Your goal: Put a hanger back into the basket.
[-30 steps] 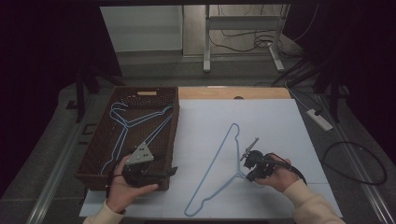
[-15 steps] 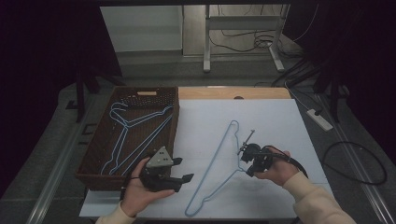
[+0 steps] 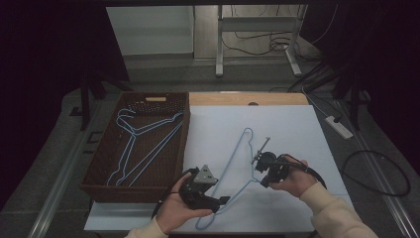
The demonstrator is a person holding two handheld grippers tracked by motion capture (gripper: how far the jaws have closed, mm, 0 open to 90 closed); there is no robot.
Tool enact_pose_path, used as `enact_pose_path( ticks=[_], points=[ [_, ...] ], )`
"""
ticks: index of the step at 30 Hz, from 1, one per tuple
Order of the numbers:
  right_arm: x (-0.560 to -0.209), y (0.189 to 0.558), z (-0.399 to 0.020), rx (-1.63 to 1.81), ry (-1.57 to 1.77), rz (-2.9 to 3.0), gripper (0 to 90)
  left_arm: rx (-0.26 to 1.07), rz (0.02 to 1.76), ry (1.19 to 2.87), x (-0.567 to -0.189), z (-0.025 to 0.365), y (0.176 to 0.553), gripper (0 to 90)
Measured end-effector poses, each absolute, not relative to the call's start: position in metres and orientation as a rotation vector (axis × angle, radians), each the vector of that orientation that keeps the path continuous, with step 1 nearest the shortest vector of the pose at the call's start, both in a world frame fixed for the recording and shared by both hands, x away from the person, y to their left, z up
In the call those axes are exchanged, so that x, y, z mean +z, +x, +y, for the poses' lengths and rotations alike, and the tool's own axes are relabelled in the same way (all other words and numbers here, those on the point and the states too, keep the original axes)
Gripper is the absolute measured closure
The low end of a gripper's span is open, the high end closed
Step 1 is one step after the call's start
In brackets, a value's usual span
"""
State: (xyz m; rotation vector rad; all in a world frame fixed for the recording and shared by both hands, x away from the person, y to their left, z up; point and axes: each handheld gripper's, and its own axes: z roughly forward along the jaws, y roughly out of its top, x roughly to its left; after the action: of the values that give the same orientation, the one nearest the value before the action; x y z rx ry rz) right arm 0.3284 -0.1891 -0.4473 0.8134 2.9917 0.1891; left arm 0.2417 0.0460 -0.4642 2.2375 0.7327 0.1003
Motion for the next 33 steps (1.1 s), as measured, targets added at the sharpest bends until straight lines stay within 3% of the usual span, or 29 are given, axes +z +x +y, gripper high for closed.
enact_pose_path(
  ticks=[16,25,33],
  points=[
    [-0.446,0.329,-0.188,0.188,0.819,2.994,86.6,0.039,0.756,2.342,-0.500,-0.002,0.271,36.0],
    [-0.442,0.328,-0.187,0.192,0.825,2.984,86.6,-0.001,0.761,2.391,-0.512,-0.017,0.277,50.4],
    [-0.443,0.329,-0.187,0.196,0.821,2.989,86.6,-0.018,0.759,2.395,-0.514,-0.021,0.279,72.6]
  ],
)
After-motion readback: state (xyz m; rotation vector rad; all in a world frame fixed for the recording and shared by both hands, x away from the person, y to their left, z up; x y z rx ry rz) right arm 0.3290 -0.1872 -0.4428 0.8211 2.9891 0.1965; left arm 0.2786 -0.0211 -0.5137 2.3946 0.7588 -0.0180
